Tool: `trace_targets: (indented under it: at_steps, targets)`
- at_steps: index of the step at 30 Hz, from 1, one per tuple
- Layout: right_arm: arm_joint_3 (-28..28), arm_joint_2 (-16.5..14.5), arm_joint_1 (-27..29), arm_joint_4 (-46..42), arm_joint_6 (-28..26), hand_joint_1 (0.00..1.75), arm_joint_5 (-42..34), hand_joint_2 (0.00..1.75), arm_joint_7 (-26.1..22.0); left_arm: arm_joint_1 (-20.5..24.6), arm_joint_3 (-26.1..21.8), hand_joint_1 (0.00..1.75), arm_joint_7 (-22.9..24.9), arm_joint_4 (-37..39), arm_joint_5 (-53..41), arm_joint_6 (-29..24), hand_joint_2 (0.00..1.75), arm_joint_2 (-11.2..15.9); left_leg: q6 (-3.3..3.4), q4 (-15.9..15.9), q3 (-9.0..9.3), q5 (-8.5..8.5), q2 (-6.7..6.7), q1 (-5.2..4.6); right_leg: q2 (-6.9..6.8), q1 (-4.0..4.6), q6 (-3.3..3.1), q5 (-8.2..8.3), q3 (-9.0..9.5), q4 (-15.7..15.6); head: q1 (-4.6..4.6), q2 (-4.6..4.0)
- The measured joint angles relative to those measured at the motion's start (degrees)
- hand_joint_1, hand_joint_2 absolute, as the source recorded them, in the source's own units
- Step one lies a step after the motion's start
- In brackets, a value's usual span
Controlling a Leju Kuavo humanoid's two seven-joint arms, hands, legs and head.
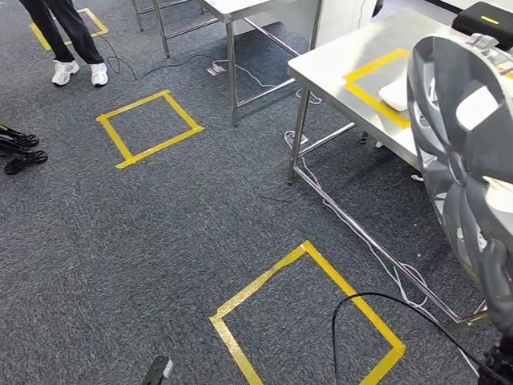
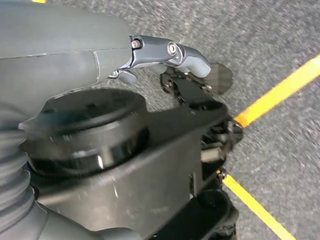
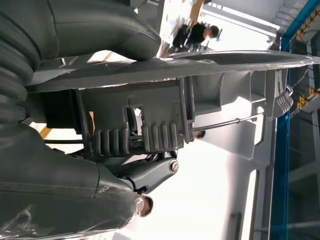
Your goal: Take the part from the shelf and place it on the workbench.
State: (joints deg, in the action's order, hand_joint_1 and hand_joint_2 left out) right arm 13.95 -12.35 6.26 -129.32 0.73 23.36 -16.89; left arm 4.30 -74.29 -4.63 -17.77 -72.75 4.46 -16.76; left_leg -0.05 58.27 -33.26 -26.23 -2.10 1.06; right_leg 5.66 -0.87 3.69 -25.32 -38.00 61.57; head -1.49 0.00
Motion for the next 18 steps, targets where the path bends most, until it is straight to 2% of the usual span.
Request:
trace_targets:
  at_steps: [2,3,4,5,6,7,8,9,10,11,13,14,15,17,18]
  targets:
    - [0.55,0.00,0.13,-0.50,-0.01,1.75,-0.43,1.75,-0.29,-0.15,0.00,0.00,0.18,0.00,-0.08,-0.34,1.75,-0.08,0.51,-0.03,0.17,-0.18,1.47,-0.29,-3.82,0.28,0.23,-3.67,-3.21,7.02,0.34,0.00]
    - [0.87,0.00,0.20,-0.64,-0.01,1.75,-0.65,1.75,-0.40,-0.28,-0.01,0.00,0.30,0.00,-0.12,-0.51,1.75,-0.08,0.64,-0.02,0.25,-0.30,2.30,-0.44,-4.69,0.28,0.32,-5.25,-5.05,10.87,0.36,0.00]
    - [1.24,0.00,0.32,-0.78,-0.01,1.75,-0.86,1.75,-0.45,-0.38,-0.01,0.00,0.40,0.00,-0.15,-0.61,1.75,-0.06,0.73,-0.01,0.37,-0.44,3.15,-0.54,-5.09,0.27,0.35,-5.91,-6.25,13.40,0.36,0.00]
    - [1.63,0.00,0.45,-0.88,-0.01,1.75,-1.00,1.75,-0.45,-0.42,-0.01,0.00,0.47,0.00,-0.17,-0.66,1.75,-0.04,0.73,0.00,0.53,-0.59,3.95,-0.58,-5.27,0.28,0.33,-5.46,-6.40,13.79,0.37,0.00]
    - [2.02,0.00,0.57,-0.97,0.02,1.75,-1.10,1.75,-0.45,-0.41,-0.01,0.00,0.50,0.00,-0.21,-0.65,1.75,-0.06,0.68,0.00,0.76,-0.78,4.69,-0.60,-5.50,0.30,0.27,-4.02,-5.34,11.84,0.37,0.00]
    - [2.34,0.00,0.65,-1.04,0.10,1.75,-1.17,1.75,-0.44,-0.37,0.01,0.00,0.50,0.00,-0.27,-0.64,1.75,-0.10,0.55,0.00,1.07,-1.02,5.38,-0.61,-6.13,0.34,0.15,-2.00,-3.29,8.09,0.38,0.00]
    - [2.62,0.00,0.68,-1.09,0.21,1.75,-1.23,1.75,-0.44,-0.34,0.02,0.00,0.50,0.00,-0.34,-0.63,1.75,-0.13,0.33,0.01,1.40,-1.28,5.99,-0.72,-7.50,0.58,-0.01,-0.46,-1.04,4.04,0.39,0.00]
    - [2.86,-0.02,0.71,-1.11,0.35,1.75,-1.30,1.75,-0.43,-0.31,0.02,0.00,0.50,0.00,-0.43,-0.64,1.75,-0.16,0.07,0.04,1.67,-1.54,6.56,-0.89,-8.52,0.78,-0.33,0.64,0.75,0.81,0.37,0.00]
    - [3.14,-0.07,0.74,-1.12,0.48,1.75,-1.43,1.75,-0.39,-0.28,0.02,0.00,0.51,0.00,-0.48,-0.66,1.75,-0.18,-0.17,0.04,1.90,-1.72,7.05,-1.05,-9.26,0.98,-0.66,1.13,1.80,-1.14,0.35,0.00]
    - [3.46,-0.12,0.80,-1.11,0.57,1.75,-1.58,1.75,-0.33,-0.26,0.03,0.00,0.51,0.00,-0.52,-0.70,1.75,-0.18,-0.42,-0.03,2.06,-1.82,7.54,-1.21,-9.41,1.20,-1.00,1.05,2.05,-1.75,0.35,0.00]
    - [4.25,-0.24,0.96,-1.10,0.66,1.75,-1.86,1.75,-0.22,-0.18,0.07,0.00,0.51,0.00,-0.57,-0.79,1.75,-0.19,-1.01,-0.30,2.39,-2.00,8.42,-1.23,-8.00,1.11,-1.73,1.23,1.93,-2.02,0.37,0.00]
    - [4.59,-0.28,1.03,-1.11,0.67,1.75,-1.92,1.75,-0.20,-0.12,0.09,0.00,0.51,0.00,-0.59,-0.81,1.75,-0.20,-1.37,0.00,2.37,-2.43,7.87,-1.17,-7.32,0.97,-2.04,1.32,2.05,-2.26,0.32,0.00]
    - [4.84,-0.36,1.04,-1.11,0.72,1.75,-1.96,1.75,-0.19,-0.06,0.11,0.00,0.50,0.00,-0.60,-0.82,1.75,-0.21,-1.65,1.26,1.85,-3.35,6.69,-1.12,-6.67,0.76,-2.33,1.45,2.20,-2.52,0.24,0.00]
    - [5.06,-0.57,0.98,-1.10,0.84,1.75,-2.05,1.75,-0.20,-0.04,0.13,0.00,0.50,0.00,-0.61,-0.82,1.75,-0.21,-1.90,7.34,-1.23,-6.48,3.58,-1.04,-5.31,0.48,-2.68,1.56,2.40,-2.78,-0.07,0.00]
    - [5.16,-0.66,0.95,-1.08,0.94,1.75,-2.12,1.75,-0.19,-0.14,0.13,0.00,0.50,0.00,-0.61,-0.84,1.75,-0.19,-1.91,11.27,-3.42,-8.02,2.78,-1.04,-4.57,0.44,-2.76,1.57,2.38,-2.79,-0.16,0.00]
